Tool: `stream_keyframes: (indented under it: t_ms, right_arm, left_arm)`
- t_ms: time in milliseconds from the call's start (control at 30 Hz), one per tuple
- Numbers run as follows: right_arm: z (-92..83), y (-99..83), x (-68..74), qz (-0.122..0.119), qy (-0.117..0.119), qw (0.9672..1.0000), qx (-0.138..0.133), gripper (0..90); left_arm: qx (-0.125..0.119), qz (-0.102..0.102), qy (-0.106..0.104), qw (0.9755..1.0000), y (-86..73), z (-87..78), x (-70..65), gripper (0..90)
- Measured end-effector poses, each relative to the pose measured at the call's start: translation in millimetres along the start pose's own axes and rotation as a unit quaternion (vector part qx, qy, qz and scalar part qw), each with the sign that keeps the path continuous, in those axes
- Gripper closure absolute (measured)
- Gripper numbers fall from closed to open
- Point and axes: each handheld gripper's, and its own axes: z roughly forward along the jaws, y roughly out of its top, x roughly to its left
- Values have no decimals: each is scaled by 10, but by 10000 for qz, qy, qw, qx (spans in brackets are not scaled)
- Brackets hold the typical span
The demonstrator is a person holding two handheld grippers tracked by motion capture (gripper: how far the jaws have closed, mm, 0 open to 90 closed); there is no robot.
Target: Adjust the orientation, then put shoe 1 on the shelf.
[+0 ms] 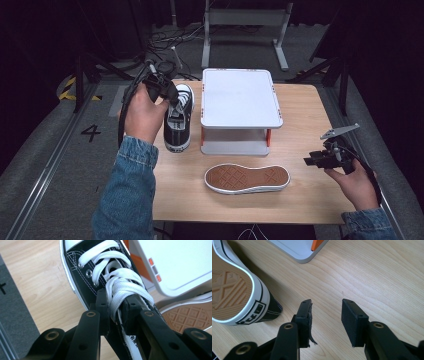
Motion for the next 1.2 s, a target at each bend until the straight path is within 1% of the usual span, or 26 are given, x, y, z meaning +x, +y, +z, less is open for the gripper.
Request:
stream_keyframes:
  t_ms: [33,133,167,200,233,267,300,333,367,433,533,667,733,800,900,933,967,1000,1033,1100,1200]
  right_arm:
    - [-3,-1,-1,-6,3,10000,-13,610]
    - [-19,-5,-7,-4,-4,10000,-8,611]
    - [-25,-6,-9,-4,-3,10000,-27,611]
    - [-31,-6,-8,3,5,10000,-28,611]
    - [-31,-6,-8,3,5,10000,-28,611]
    - [-34,-6,-7,-4,8,10000,-36,611]
    - [-35,-4,-7,-15,4,10000,-54,611]
    - [-37,-3,-2,-9,9,10000,-45,611]
    - [-36,-3,5,-13,13,10000,-44,611]
    - [-31,-2,10,-40,11,10000,-31,611]
    - [-34,-5,9,-25,22,10000,-38,611]
    - [-56,6,6,-48,22,9999,-88,611]
    - [-67,10,10,-51,39,9999,-132,612]
    - [-63,6,-4,-43,43,9999,-99,611]
    - [-56,-5,-8,-32,65,9999,-92,612]
    - [-61,-5,-12,-46,61,9999,-106,612]
    - [-69,-4,-11,-40,63,9999,-114,612]
    - [-72,-5,-11,-25,78,9999,-143,611]
    - [-80,-3,-13,-34,78,9999,-135,611]
    - [-84,-5,-11,-19,79,9999,-131,611]
    - [-86,-6,-10,-14,79,9999,-134,612]
  left_arm:
    - [-14,-23,47,10000,24,-24,-21,787]
    - [-71,6,102,9999,112,-100,-71,787]
    - [-91,3,97,9999,139,-124,-89,787]
    - [-126,67,88,9999,169,-148,-97,787]
    - [-126,67,88,9999,169,-148,-97,787]
    - [-174,25,82,9998,199,-175,-124,787]
    - [-215,66,76,9997,227,-195,-138,787]
    - [-239,48,76,9997,254,-213,-168,787]
    - [-268,104,100,9995,286,-230,-196,787]
    - [-317,136,99,9994,360,-256,-258,787]
    - [-339,146,38,9993,477,-268,-336,787]
    - [-274,183,-4,9995,621,-238,-431,787]
    - [-297,198,-17,9994,693,-225,-482,787]
    - [-310,195,-63,9993,752,-215,-520,787]
    - [-385,179,-120,9990,862,-183,-598,787]
    - [-423,215,-123,9988,897,-169,-612,787]
    - [-459,184,-141,9987,930,-147,-633,787]
    - [-464,200,-145,9986,973,-117,-657,787]
    - [-464,200,-145,9986,973,-117,-657,787]
    - [-448,185,-179,9987,1034,-64,-689,787]
    - [-411,116,-146,9990,1113,15,-731,787]
